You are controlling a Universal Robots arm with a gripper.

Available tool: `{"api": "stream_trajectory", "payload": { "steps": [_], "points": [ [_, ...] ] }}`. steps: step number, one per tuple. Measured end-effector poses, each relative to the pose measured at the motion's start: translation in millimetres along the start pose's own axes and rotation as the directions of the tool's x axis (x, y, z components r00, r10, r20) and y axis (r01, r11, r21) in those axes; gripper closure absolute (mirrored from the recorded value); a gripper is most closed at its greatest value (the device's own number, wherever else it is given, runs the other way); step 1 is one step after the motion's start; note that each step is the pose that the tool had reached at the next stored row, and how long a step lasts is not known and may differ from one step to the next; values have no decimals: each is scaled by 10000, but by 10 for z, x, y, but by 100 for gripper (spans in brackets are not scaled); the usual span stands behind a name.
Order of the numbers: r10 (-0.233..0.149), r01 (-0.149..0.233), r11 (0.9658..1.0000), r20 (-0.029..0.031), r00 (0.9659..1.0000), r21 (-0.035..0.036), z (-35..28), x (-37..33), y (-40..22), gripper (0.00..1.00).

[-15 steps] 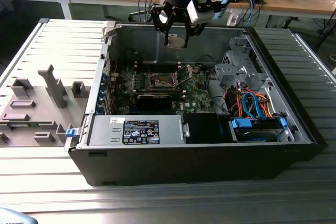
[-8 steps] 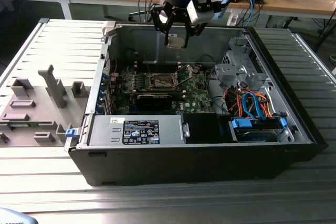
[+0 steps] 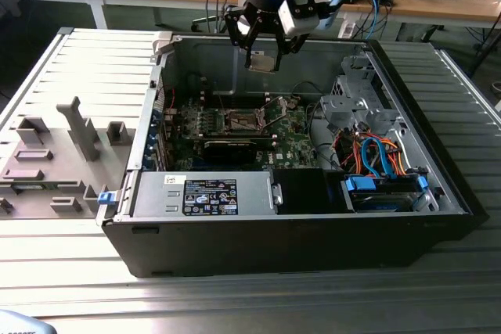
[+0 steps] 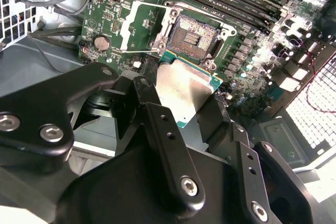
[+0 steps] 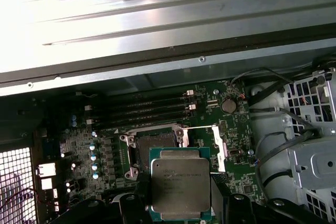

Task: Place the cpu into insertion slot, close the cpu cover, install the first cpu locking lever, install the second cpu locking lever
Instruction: 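Place the cpu into insertion slot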

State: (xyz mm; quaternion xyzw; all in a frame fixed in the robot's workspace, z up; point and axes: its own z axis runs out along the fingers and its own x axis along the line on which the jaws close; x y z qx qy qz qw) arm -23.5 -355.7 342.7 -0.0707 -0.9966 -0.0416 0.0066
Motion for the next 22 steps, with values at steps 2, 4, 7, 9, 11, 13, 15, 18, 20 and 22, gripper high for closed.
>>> {"api": "stream_trajectory", "payload": {
  "steps": [2,4,7,9,11,13,15,18,20,22],
  "points": [
    [10,-10,10000,1,10000,-1,0,0,0,45],
    [17,-17,10000,1,10000,-1,0,0,0,45],
    [35,-35,10000,3,10000,-1,0,0,0,45],
    [46,-46,10000,4,10000,-1,0,0,0,45],
    [55,-55,10000,4,10000,-2,0,0,0,45],
    [80,-80,10000,7,10000,-2,0,0,0,45],
    [89,-89,10000,7,10000,-2,0,0,0,45],
    [107,-107,9999,9,9999,-3,0,0,0,45],
    [125,-125,9999,10,9999,-3,0,0,0,45],
    [139,-139,9999,11,9999,-3,0,0,0,45]
  ]
}}
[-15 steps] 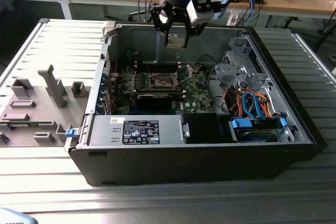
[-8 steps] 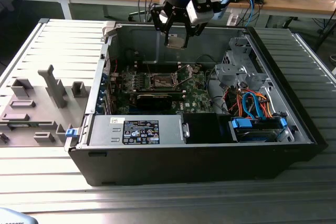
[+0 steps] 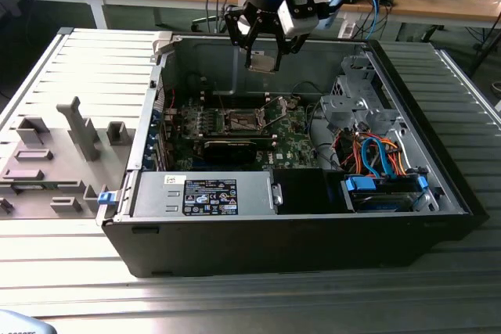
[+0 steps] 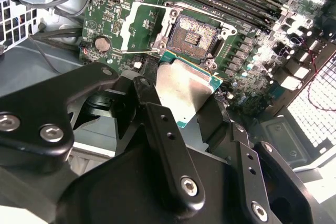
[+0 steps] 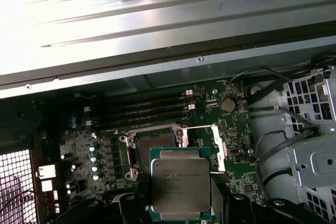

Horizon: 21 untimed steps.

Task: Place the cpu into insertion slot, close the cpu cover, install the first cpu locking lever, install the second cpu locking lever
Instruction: 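Place the cpu into insertion slot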

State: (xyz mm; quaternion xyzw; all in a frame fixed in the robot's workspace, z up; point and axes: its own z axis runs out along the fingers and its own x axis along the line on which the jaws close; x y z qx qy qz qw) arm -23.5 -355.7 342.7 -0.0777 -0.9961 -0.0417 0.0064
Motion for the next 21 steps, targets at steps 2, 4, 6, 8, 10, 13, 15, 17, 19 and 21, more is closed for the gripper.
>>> {"api": "stream_trajectory", "payload": {
  "steps": [2,4,6,8,10,13,15,17,19,21],
  "points": [
    [13,-13,10000,2,10000,0,0,0,0,45],
    [21,-21,10000,2,10000,-1,0,0,0,45],
    [32,-32,10000,3,10000,0,0,0,0,45],
    [41,-41,10000,3,10000,0,0,0,0,45],
    [52,-52,10000,5,10000,-1,0,0,0,45],
    [67,-67,10000,6,10000,-1,0,0,0,45],
    [86,-86,10000,8,10000,-1,0,0,0,45],
    [93,-93,10000,8,10000,-1,0,0,0,45],
    [108,-108,9999,9,9999,-2,0,0,0,45],
    [125,-125,9999,11,9999,-3,0,0,0,45]
  ]
}}
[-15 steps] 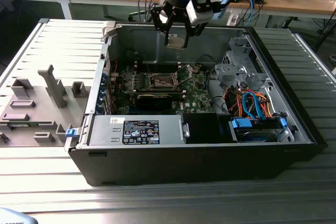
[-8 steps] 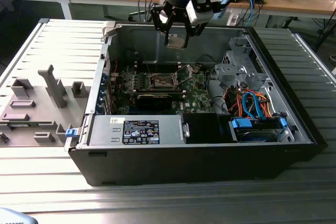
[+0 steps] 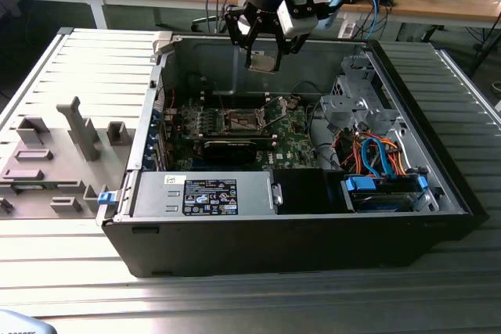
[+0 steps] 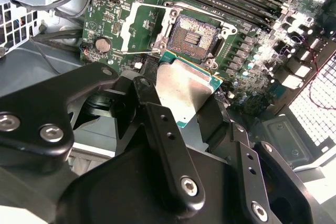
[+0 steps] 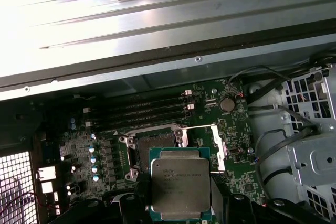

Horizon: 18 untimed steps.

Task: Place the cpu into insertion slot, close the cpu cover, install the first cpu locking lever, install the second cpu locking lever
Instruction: 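Place the cpu into insertion slot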

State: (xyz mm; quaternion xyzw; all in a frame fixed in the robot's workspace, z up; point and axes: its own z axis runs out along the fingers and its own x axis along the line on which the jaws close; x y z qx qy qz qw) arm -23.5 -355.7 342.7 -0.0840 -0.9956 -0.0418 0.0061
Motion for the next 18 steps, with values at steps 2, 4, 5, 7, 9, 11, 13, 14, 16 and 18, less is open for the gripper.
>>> {"api": "stream_trajectory", "payload": {
  "steps": [2,4,5,7,9,11,13,14,16,18],
  "points": [
    [9,-9,10000,0,10000,0,0,0,0,45],
    [18,-18,10000,1,10000,0,0,0,0,45],
    [23,-23,10000,1,10000,-1,0,0,0,45],
    [31,-31,10000,2,10000,0,0,0,0,45],
    [42,-42,10000,3,10000,-1,0,0,0,45],
    [51,-51,10000,4,10000,-1,0,0,0,45],
    [58,-58,10000,4,10000,-1,0,0,0,45],
    [62,-62,10000,5,10000,-1,0,0,0,45],
    [72,-72,10000,5,10000,-1,0,0,0,45],
    [81,-81,10000,6,10000,-1,0,0,0,45]
  ]
}}
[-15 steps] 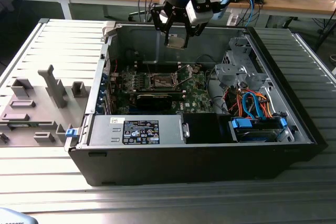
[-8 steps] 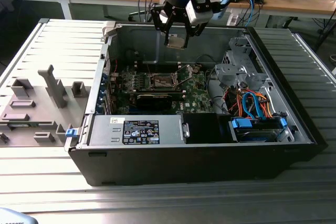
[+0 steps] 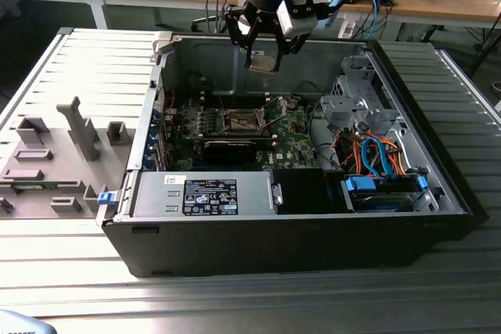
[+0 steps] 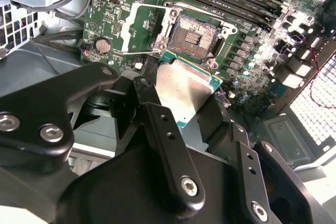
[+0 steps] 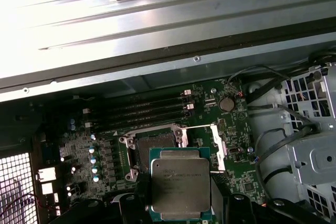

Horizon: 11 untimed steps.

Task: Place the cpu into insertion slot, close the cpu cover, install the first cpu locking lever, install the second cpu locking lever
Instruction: 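Place the cpu into insertion slot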

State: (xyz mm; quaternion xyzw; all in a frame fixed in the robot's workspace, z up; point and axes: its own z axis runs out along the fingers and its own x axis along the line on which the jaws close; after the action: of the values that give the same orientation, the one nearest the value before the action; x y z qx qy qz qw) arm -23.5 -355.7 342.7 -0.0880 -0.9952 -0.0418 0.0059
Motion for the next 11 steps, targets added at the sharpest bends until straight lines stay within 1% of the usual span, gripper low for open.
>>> {"api": "stream_trajectory", "payload": {
  "steps": [11],
  "points": [
    [81,-81,10000,7,10000,-2,0,0,0,45]
  ]
}}
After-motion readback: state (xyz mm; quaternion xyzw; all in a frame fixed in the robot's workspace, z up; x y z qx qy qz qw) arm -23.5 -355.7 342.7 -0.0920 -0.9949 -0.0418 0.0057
